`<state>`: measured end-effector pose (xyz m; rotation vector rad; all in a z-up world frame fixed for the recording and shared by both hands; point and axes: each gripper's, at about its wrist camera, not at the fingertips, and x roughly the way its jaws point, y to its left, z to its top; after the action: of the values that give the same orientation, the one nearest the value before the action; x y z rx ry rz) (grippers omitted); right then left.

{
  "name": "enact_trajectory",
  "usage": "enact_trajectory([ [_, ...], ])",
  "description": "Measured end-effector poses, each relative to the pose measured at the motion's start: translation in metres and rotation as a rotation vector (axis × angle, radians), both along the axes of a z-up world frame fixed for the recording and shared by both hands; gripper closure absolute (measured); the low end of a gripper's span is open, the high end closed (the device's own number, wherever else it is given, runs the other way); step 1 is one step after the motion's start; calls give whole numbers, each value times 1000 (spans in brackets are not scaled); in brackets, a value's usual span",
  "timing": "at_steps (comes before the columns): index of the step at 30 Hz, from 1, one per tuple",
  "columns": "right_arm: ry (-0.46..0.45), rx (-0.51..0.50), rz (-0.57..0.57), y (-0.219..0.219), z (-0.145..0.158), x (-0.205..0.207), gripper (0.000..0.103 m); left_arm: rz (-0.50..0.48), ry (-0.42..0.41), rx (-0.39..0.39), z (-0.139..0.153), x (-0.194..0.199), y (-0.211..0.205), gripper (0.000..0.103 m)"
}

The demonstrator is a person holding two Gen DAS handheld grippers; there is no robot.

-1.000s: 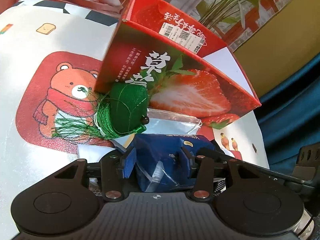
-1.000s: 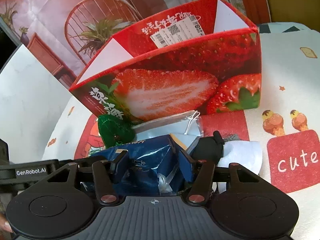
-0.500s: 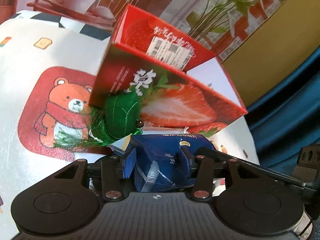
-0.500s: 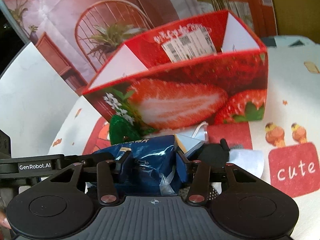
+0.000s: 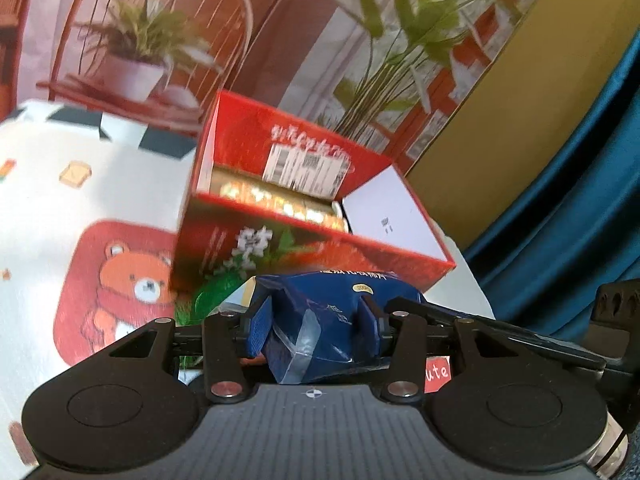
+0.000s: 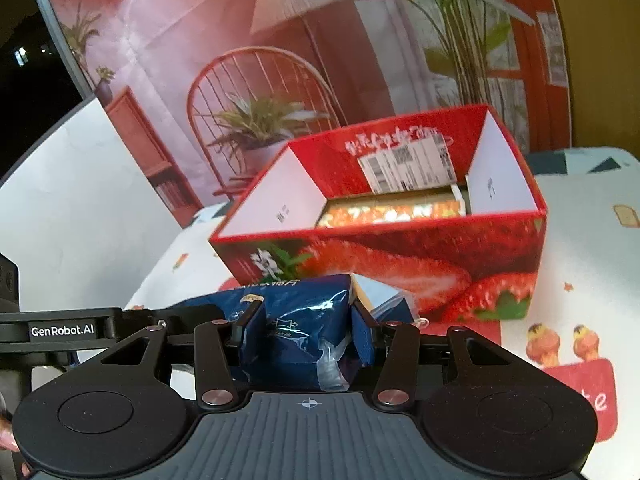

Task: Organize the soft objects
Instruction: 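Lift the blue packet and carry it over the red box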

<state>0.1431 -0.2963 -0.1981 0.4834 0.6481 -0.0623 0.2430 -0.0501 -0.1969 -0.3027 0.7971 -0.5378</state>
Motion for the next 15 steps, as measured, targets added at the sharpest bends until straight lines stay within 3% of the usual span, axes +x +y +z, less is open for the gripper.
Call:
enact_trajectory([
  [15, -74, -39, 27, -3, 34, 18, 59, -10, -121, 18, 36, 14, 0, 55],
])
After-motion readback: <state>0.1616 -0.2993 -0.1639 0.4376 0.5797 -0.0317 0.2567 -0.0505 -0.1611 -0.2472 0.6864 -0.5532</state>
